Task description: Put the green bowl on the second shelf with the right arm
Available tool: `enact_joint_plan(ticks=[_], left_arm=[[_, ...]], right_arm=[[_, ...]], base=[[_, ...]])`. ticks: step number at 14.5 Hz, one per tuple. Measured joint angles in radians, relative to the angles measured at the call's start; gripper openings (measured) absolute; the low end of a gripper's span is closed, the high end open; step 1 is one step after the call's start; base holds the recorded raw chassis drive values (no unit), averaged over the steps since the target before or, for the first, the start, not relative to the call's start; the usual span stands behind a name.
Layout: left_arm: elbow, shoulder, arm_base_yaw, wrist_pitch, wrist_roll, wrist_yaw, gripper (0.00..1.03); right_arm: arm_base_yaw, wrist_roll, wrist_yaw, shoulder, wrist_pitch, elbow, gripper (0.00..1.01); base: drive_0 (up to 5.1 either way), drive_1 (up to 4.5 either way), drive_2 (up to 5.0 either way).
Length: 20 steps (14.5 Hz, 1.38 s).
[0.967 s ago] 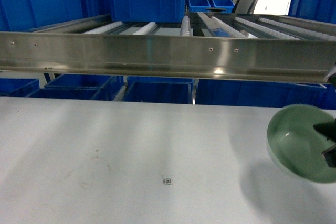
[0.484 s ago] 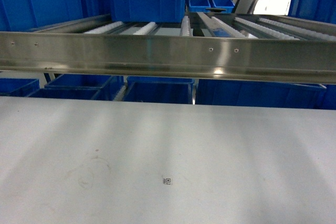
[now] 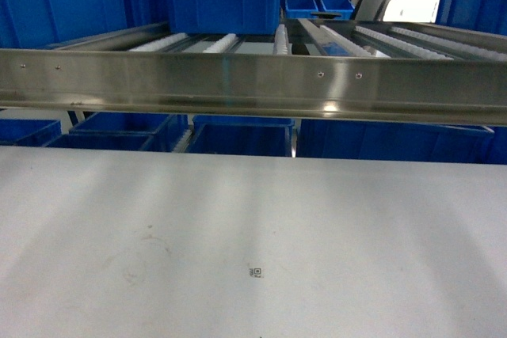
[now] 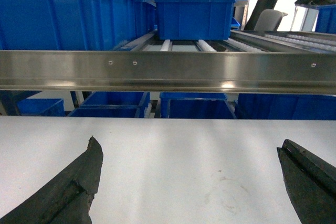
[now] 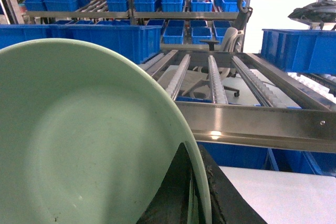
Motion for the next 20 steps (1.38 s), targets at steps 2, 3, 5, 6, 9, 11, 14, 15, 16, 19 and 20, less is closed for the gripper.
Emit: enact_joint_plan(ticks=[2, 3, 5, 6, 9, 11, 14, 15, 16, 19, 20], left_arm=[[0.000, 0.000, 0.000, -0.001, 0.000, -0.001, 0.98], [0.000, 0.000, 0.000, 0.000, 0.000, -0.001, 0.98], [0.000, 0.000, 0.000, 0.000, 0.000, -0.002, 0.98], [0.000, 0.000, 0.000, 0.000, 0.000, -0.001, 0.98], [0.000, 0.000, 0.000, 0.000, 0.000, -0.002, 0.98], [0.000, 0.000, 0.000, 0.000, 0.000, -0.002, 0.98], [0.000, 0.000, 0.000, 0.001, 0.000, -0.002, 0.98], [0.000, 0.000, 0.000, 0.000, 0.000, -0.002, 0.98], [0.000, 0.000, 0.000, 0.000, 0.000, -0.002, 0.98], [0.000, 0.000, 0.000, 0.000, 0.000, -0.002, 0.98], [0.000, 0.000, 0.000, 0.000, 0.000, -0.001, 0.98]], right_arm=[[0.000, 0.001, 0.000, 0.000, 0.003, 0.000, 0.02], [0.000, 0.001, 0.000, 0.000, 0.000, 0.000, 0.02], [0.000, 0.002, 0.000, 0.000, 0.003, 0.000, 0.02], [0.000, 0.002, -0.001, -0.002, 0.004, 0.000, 0.02], [0.000, 0.001, 0.000, -0.001, 0.005, 0.000, 0.02], [0.000, 0.002, 0.000, 0.000, 0.002, 0.000, 0.02], [0.000, 0.002, -0.001, -0.001, 0.006, 0.000, 0.02], [0.000, 0.002, -0.001, -0.002, 0.006, 0.000, 0.02], [0.000, 0.002, -0.001, -0.001, 0.003, 0.000, 0.02], [0.000, 0.002, -0.001, -0.002, 0.004, 0.000, 0.02], [0.000, 0.002, 0.000, 0.000, 0.000, 0.000, 0.02]], base=[[0.0, 0.00, 0.0], [0.0, 0.00, 0.0], [0.0, 0.00, 0.0], [0.0, 0.00, 0.0], [0.0, 0.00, 0.0], [0.0, 0.00, 0.0], [0.0, 0.00, 0.0], [0.0, 0.00, 0.0], [0.0, 0.00, 0.0], [-3.4, 1.61, 1.6], [-5.0, 2.42, 2.4]])
